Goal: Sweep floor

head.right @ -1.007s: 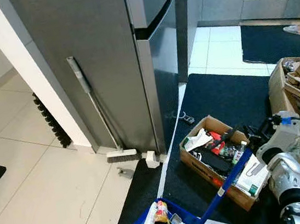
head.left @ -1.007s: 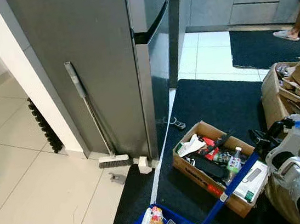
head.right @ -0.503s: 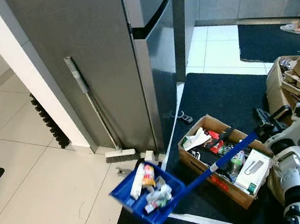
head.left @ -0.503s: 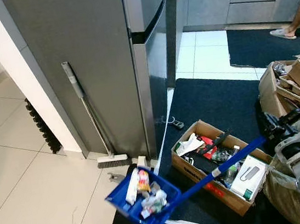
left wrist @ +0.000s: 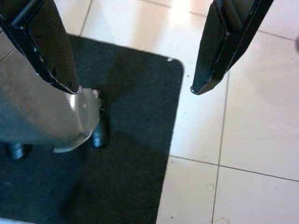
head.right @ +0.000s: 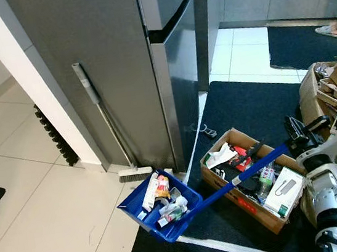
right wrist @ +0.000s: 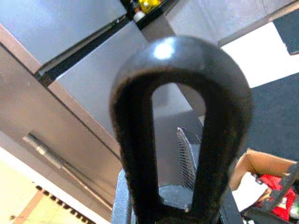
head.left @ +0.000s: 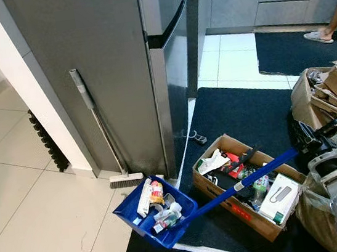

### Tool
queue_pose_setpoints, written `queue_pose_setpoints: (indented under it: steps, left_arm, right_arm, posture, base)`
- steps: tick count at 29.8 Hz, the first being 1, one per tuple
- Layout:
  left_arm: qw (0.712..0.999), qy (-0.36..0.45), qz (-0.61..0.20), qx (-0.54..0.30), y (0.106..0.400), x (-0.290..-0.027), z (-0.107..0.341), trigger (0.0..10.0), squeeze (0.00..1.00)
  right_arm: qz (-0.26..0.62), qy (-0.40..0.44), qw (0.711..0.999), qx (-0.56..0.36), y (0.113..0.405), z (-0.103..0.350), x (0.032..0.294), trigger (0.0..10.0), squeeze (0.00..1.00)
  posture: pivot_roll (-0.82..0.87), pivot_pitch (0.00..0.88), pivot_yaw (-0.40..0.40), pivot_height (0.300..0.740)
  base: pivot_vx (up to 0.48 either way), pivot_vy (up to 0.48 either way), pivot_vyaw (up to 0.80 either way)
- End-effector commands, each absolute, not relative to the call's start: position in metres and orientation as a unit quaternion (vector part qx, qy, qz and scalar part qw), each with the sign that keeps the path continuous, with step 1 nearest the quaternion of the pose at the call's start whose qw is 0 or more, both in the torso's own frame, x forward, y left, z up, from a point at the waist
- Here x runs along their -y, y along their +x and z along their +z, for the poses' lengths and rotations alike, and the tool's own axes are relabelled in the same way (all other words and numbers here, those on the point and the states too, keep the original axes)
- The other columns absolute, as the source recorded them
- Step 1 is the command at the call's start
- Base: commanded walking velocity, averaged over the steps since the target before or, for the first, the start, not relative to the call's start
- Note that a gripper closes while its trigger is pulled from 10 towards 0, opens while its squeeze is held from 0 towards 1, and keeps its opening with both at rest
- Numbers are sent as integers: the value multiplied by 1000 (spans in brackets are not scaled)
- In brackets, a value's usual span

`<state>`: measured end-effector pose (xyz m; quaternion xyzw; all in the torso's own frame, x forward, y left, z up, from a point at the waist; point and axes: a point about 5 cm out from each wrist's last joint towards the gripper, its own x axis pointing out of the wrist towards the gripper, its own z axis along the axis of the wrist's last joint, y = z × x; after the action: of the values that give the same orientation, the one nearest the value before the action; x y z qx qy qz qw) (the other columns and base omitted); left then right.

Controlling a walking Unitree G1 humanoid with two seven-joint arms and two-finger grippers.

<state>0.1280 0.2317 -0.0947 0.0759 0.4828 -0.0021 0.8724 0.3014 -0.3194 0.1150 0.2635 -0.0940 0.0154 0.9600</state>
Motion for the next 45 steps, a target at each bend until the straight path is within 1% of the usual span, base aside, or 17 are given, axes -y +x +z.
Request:
queue_pose_setpoints:
  steps: [1,11,20,21,22,23,24,25,30,39,45]
  left_arm:
    - [869,79,-1,-488,128,-235,-94,10000,0]
    - [872,78,-1,-484,133,-235,-93,10000,0]
    - [871,79,-4,-486,132,-234,-93,10000,0]
    - [871,79,-6,-485,132,-234,-93,10000,0]
    - [871,79,-6,-485,132,-234,-93,10000,0]
    - [871,79,-8,-485,132,-233,-93,10000,0]
    - [871,79,-8,-485,132,-233,-93,10000,0]
    - [871,79,-10,-484,132,-233,-94,10000,0]
    - [872,77,-12,-484,132,-232,-94,10000,0]
    - [871,75,-15,-486,127,-232,-95,10000,0]
    - [871,71,-13,-487,125,-232,-95,10000,0]
  right_arm:
    - [8,281,951,131,298,123,328,0,0]
    - [9,278,950,139,297,127,330,0,0]
    - [-7,274,948,162,302,140,334,0,0]
    - [-11,270,948,166,304,143,334,1725,0]
    - [-11,270,948,166,304,143,334,1725,0]
    - [-15,263,950,169,307,148,333,7529,0]
    - [-15,263,950,169,307,148,333,7529,0]
    - [-20,257,951,173,309,152,332,10000,0]
    - [-28,248,952,175,312,156,333,10000,0]
    - [-40,237,954,177,310,159,339,10000,0]
    - [-42,233,955,180,311,162,339,10000,0]
  posture:
    - [40,29,20,740]
    - [37,27,21,740]
    - [37,26,20,740]
    - [37,25,20,740]
    - [37,25,20,740]
    - [38,24,20,740]
    - [38,24,20,740]
    - [38,23,19,740]
    - [38,22,18,740]
    - [35,21,17,740]
    - [35,23,16,740]
  base:
    - [0,0,-800]
    - [0,0,-760]
    - [0,0,0]
    - [0,0,0]
    - [0,0,0]
    - [326,0,0]
    - [326,0,0]
    - [368,0,0]
    - [381,0,0]
    - [402,0,-749]
    - [403,0,0]
